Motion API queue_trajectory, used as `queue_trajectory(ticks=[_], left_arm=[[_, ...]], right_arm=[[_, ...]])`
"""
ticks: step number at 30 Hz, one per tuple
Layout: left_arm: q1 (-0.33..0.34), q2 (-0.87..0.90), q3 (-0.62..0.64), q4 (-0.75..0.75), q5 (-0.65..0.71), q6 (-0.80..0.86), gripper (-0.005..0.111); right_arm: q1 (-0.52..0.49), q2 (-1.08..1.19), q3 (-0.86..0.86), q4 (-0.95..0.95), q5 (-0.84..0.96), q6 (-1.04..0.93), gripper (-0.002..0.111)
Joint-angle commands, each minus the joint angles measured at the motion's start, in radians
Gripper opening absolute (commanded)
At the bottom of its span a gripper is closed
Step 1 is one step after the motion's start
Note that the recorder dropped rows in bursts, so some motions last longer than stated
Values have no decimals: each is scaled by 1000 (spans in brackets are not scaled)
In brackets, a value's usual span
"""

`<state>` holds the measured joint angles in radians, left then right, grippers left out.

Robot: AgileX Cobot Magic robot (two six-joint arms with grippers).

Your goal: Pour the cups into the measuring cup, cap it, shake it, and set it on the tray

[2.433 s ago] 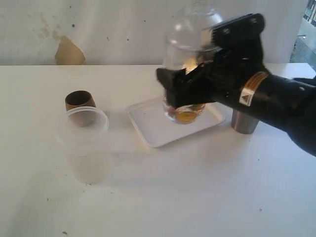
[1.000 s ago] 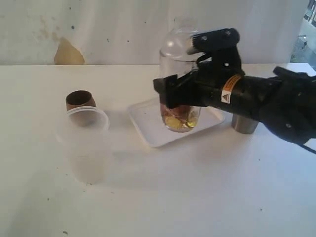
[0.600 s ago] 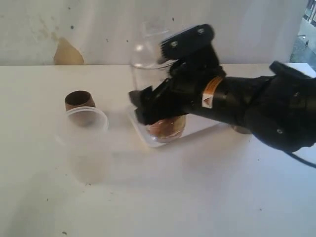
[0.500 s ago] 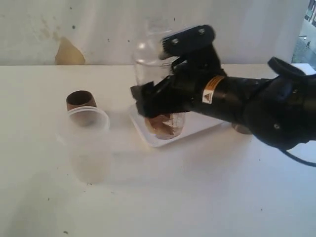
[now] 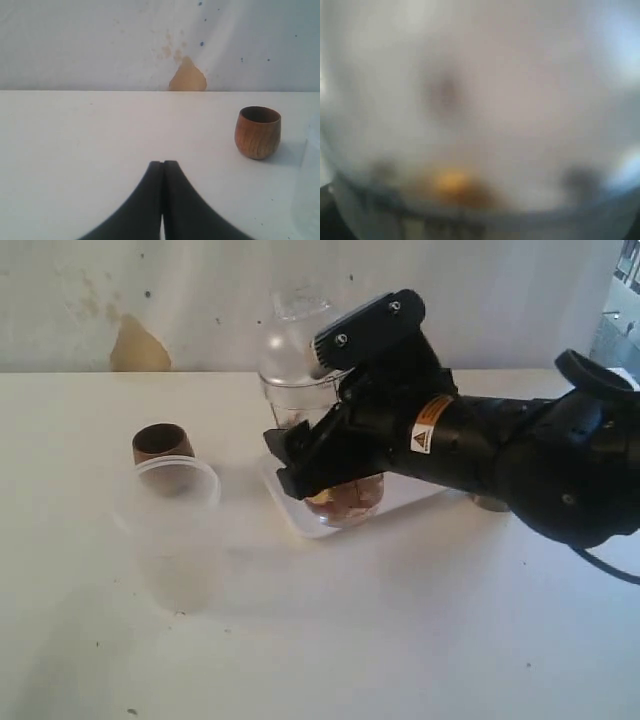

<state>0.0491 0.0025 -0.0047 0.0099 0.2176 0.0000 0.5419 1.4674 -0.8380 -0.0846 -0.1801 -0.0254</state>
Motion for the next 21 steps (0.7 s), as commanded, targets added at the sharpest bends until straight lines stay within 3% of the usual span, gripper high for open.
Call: queue_trajectory(ticks=[1,7,13,21], left_arm=[[-2,-2,5,-2,-14,0,0],[-2,-2,5,-2,-14,0,0],[-2,-2,5,-2,-14,0,0],[-2,-2,5,-2,-14,0,0]], right_arm=[[-33,8,-9,30,-82,-25,0],[-33,73,-34,25,-37,-62,0],[-3,114,-185,25,199,-169,0],[-3,163,-284,25,217,-410,0]])
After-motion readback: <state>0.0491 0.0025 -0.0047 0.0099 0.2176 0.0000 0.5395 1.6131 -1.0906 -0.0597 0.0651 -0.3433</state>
